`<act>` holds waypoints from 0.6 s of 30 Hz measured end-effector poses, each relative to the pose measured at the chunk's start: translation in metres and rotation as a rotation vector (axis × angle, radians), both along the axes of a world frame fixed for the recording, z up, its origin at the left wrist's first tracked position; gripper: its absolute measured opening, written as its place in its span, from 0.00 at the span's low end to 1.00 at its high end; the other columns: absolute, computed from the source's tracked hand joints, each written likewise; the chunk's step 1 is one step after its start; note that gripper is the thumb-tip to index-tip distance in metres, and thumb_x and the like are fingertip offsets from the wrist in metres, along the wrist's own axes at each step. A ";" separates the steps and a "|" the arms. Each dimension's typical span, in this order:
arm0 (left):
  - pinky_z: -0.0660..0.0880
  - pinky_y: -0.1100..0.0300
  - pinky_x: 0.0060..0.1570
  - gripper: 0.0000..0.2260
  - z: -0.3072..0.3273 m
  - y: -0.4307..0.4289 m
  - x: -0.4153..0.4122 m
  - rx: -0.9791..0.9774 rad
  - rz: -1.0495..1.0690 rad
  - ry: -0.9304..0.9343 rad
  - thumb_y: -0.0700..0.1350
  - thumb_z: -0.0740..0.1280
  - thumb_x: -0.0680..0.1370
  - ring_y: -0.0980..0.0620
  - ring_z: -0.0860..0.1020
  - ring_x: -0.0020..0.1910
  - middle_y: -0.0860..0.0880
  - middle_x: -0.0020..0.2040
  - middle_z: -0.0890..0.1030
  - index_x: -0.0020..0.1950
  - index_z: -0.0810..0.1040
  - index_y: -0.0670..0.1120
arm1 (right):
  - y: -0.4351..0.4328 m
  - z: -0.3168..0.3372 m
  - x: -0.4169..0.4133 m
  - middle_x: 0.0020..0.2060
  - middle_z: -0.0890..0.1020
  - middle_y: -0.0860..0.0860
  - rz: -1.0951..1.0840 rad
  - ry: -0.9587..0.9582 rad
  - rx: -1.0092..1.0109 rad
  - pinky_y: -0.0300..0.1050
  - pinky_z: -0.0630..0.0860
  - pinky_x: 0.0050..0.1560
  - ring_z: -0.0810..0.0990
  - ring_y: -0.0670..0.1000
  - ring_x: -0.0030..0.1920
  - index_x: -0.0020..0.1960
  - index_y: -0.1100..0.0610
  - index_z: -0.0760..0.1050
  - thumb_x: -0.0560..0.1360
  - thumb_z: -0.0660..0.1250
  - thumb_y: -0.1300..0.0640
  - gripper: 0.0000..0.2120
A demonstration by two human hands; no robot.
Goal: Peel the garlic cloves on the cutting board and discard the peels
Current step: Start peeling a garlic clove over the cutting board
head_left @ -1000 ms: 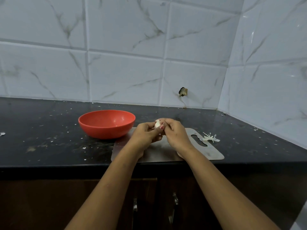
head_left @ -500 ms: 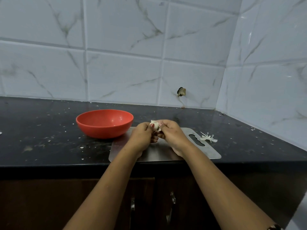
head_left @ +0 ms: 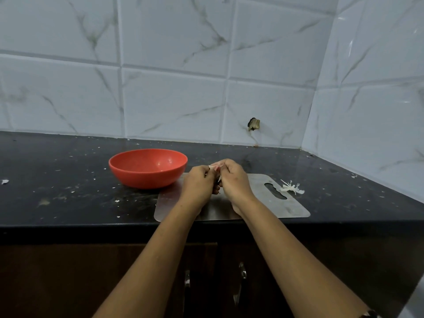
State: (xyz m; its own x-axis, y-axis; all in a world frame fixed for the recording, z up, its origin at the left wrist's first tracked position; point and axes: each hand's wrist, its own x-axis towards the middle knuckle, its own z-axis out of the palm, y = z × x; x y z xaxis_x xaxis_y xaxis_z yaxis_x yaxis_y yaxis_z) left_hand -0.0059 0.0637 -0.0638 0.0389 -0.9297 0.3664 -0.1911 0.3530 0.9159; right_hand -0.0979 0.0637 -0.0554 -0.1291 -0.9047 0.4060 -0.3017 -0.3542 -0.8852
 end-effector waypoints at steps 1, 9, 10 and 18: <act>0.73 0.61 0.33 0.13 0.000 0.001 -0.001 -0.002 -0.001 0.001 0.41 0.59 0.81 0.54 0.73 0.26 0.49 0.29 0.75 0.40 0.77 0.40 | 0.000 0.000 0.000 0.37 0.78 0.48 -0.013 0.009 -0.007 0.37 0.71 0.35 0.75 0.45 0.36 0.39 0.50 0.73 0.82 0.53 0.62 0.17; 0.74 0.68 0.29 0.12 0.007 0.010 -0.002 0.082 -0.146 0.184 0.42 0.57 0.83 0.55 0.74 0.29 0.44 0.36 0.77 0.49 0.77 0.36 | -0.001 0.006 -0.012 0.36 0.81 0.51 -0.025 0.078 -0.001 0.45 0.76 0.40 0.77 0.48 0.36 0.44 0.57 0.78 0.82 0.58 0.56 0.13; 0.74 0.69 0.29 0.12 0.007 0.009 -0.001 0.094 -0.134 0.211 0.42 0.57 0.83 0.53 0.74 0.31 0.44 0.37 0.77 0.49 0.77 0.37 | 0.000 0.007 -0.017 0.36 0.80 0.51 -0.038 0.104 -0.002 0.44 0.75 0.38 0.76 0.47 0.33 0.44 0.57 0.78 0.82 0.59 0.56 0.13; 0.77 0.68 0.34 0.07 0.009 0.008 0.003 0.163 -0.129 0.351 0.37 0.60 0.82 0.52 0.77 0.37 0.45 0.44 0.77 0.59 0.69 0.41 | 0.020 0.008 -0.026 0.49 0.83 0.57 -0.081 0.799 -0.018 0.44 0.72 0.47 0.80 0.56 0.50 0.53 0.58 0.81 0.79 0.63 0.59 0.09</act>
State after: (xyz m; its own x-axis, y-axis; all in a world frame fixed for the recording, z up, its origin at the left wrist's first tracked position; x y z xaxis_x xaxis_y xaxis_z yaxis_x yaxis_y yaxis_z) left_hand -0.0034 0.0712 -0.0544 0.0143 -0.9799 0.1991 0.1794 0.1984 0.9636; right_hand -0.1235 0.0836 -0.0477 0.1417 -0.8975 0.4175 -0.8669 -0.3161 -0.3854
